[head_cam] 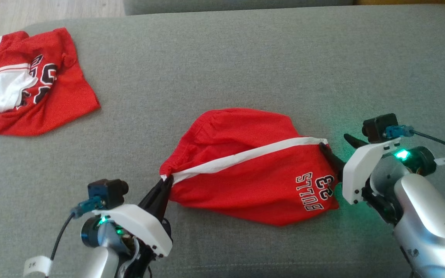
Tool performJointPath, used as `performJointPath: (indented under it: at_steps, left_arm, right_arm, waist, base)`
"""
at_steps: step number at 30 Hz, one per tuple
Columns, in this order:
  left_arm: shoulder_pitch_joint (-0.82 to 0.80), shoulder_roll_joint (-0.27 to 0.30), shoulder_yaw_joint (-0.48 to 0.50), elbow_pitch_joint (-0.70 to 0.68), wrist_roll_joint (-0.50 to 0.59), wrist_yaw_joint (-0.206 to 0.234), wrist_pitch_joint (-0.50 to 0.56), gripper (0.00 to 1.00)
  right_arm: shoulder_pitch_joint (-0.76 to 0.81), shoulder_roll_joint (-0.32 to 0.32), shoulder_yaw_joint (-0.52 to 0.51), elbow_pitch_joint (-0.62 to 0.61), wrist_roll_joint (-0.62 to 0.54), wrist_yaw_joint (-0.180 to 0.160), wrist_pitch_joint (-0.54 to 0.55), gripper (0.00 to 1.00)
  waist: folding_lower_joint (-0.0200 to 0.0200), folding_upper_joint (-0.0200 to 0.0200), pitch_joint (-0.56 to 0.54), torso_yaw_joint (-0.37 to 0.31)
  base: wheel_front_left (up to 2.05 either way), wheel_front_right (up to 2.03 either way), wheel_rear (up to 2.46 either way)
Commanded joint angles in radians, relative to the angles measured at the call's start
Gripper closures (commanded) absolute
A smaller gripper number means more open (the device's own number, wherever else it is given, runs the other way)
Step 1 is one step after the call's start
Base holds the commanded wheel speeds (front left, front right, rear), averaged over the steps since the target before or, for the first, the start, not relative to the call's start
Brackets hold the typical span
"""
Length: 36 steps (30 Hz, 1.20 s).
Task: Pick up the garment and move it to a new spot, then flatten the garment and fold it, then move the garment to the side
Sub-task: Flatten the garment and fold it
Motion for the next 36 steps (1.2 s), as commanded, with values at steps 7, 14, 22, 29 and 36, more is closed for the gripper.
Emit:
performJointPath:
  at_steps: [7,14,22,29,36]
  left_arm:
    - [-0.051,0.002,0.028,-0.018,-0.008,0.006,-0.025,1.00]
    - [-0.061,0.005,0.025,-0.008,-0.010,0.007,-0.029,1.00]
    - [-0.068,0.009,0.021,-0.001,-0.012,0.010,-0.031,1.00]
    - [-0.070,0.013,0.020,0.000,-0.015,0.015,-0.032,1.00]
    - [-0.066,0.017,0.019,-0.001,-0.019,0.020,-0.035,1.00]
  right_arm:
    - [-0.063,-0.040,0.107,-0.011,0.093,0.008,0.013,0.01]
    - [-0.116,-0.045,0.184,0.038,0.126,0.008,0.015,0.17]
    - [-0.147,-0.060,0.256,0.077,0.166,0.008,0.010,0.58]
    - [-0.157,-0.070,0.274,0.088,0.173,0.008,-0.019,0.71]
    - [-0.132,-0.084,0.256,0.048,0.152,0.008,-0.061,1.00]
  waist:
    - [0.0000,0.0000,0.018,0.011]
    - [0.0000,0.0000,0.030,0.012]
    - [0.0000,0.0000,0.032,0.013]
    - [0.0000,0.0000,0.033,0.005]
    - [0.0000,0.0000,0.024,-0.002]
  base:
    - [0.00,0.00,0.00]
    - [0.00,0.00,0.00]
    - [0.00,0.00,0.00]
    - [0.00,0.00,0.00]
    - [0.00,0.00,0.00]
